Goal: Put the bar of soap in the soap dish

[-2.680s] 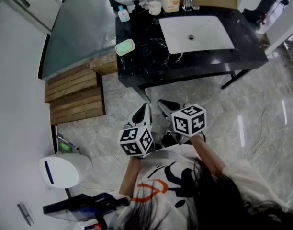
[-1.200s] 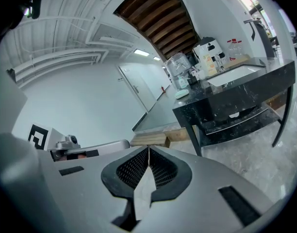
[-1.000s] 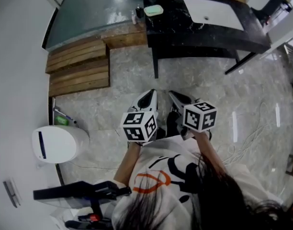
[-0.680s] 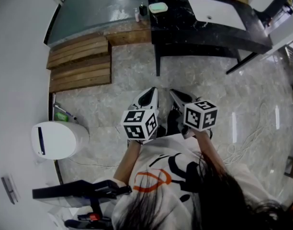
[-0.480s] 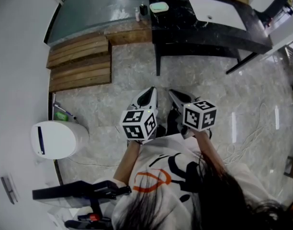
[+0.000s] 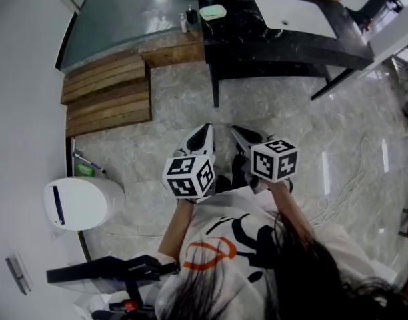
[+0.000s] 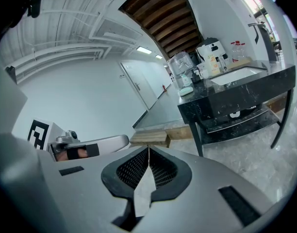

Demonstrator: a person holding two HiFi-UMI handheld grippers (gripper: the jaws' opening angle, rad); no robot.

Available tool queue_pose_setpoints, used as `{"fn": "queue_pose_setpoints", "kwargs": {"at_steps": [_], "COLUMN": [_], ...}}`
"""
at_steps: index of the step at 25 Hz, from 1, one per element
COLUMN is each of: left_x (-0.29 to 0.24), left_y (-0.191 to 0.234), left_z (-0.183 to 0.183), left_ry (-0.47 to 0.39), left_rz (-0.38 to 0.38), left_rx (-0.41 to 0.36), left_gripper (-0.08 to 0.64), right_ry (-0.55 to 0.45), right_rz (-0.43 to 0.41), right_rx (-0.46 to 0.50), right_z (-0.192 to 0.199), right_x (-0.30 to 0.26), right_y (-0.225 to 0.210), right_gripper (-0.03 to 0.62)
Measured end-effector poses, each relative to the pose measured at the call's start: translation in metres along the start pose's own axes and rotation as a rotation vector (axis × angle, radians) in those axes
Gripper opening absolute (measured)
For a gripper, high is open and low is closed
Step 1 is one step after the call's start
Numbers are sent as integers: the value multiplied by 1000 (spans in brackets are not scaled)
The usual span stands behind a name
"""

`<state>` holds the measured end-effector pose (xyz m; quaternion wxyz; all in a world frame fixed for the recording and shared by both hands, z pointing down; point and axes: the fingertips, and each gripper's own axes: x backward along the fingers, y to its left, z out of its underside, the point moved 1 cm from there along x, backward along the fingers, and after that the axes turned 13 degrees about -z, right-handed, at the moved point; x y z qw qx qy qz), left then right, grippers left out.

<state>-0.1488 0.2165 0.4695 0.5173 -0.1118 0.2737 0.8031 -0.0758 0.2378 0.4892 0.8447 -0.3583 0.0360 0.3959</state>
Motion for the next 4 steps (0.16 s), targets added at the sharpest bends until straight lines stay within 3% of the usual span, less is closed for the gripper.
{"fn": "queue_pose_setpoints", "kwargs": {"at_steps": [4], "left_x": [-6], "left_y": [2], "left_z": [-3], "left_ry": [5], "left_rz": [0], "left_rx": [3], "left_gripper": [2], "right_ry": [5], "right_rz": [5], "right_rx": [-2], "right_z": [-4], "right_x": [-3], "right_y": [-4], "right_gripper": [17]}}
